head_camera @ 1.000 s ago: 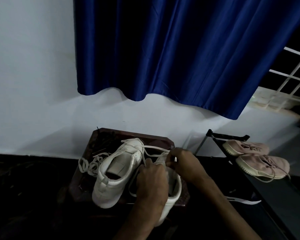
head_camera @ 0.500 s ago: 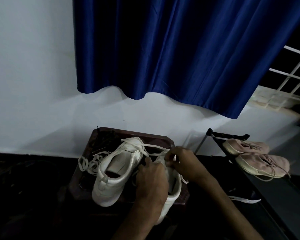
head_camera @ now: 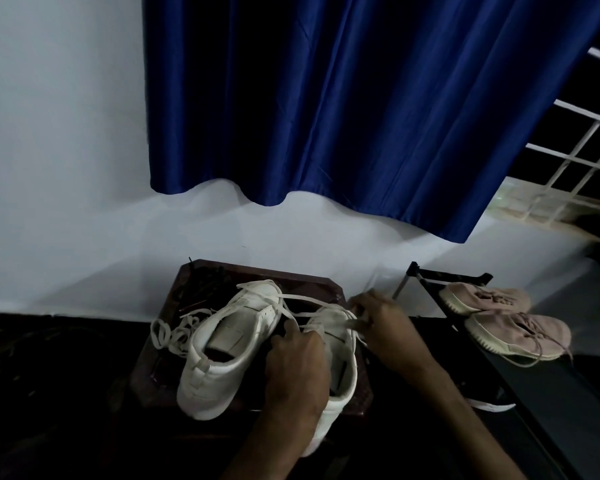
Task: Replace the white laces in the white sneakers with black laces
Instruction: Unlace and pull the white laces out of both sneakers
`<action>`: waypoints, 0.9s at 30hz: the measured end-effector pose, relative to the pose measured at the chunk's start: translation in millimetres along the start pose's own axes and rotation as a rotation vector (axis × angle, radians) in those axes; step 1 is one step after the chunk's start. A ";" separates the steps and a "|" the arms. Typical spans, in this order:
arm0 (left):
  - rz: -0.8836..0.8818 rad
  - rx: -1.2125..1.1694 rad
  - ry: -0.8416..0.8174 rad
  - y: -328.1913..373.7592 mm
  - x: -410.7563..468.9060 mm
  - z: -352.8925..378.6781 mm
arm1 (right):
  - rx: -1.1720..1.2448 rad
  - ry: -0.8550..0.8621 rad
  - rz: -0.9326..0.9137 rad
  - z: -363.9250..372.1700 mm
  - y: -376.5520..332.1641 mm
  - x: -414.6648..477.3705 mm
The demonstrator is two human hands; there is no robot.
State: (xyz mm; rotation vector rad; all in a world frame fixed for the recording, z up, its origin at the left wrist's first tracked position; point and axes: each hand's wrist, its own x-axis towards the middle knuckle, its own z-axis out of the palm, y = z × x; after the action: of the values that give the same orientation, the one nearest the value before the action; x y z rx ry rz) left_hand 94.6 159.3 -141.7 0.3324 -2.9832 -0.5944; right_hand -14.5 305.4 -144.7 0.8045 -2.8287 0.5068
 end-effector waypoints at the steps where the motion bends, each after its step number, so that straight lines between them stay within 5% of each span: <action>1: 0.001 -0.002 0.006 0.2 -0.3 -0.8 | 0.030 -0.034 -0.026 5.1 -6.1 2.2; 9: -0.014 -0.013 0.004 -0.4 -1.4 -1.1 | -0.177 -0.050 -0.054 13.7 -15.2 7.9; 14: -0.020 -0.033 0.024 0.0 -1.5 -0.7 | -0.326 0.160 0.307 -21.7 35.1 1.5; 20: -0.011 -0.046 0.037 -0.5 -0.9 0.6 | 0.033 -0.041 -0.008 5.6 -3.1 9.3; 27: -0.026 -0.049 0.030 0.2 -1.0 -0.8 | -0.128 -0.069 -0.004 16.3 -14.7 11.7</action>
State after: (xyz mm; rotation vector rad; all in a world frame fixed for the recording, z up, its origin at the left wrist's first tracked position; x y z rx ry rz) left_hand 95.7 159.4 -140.9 0.3733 -2.9343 -0.6578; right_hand -17.4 282.1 -153.0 0.8181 -2.8862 0.2998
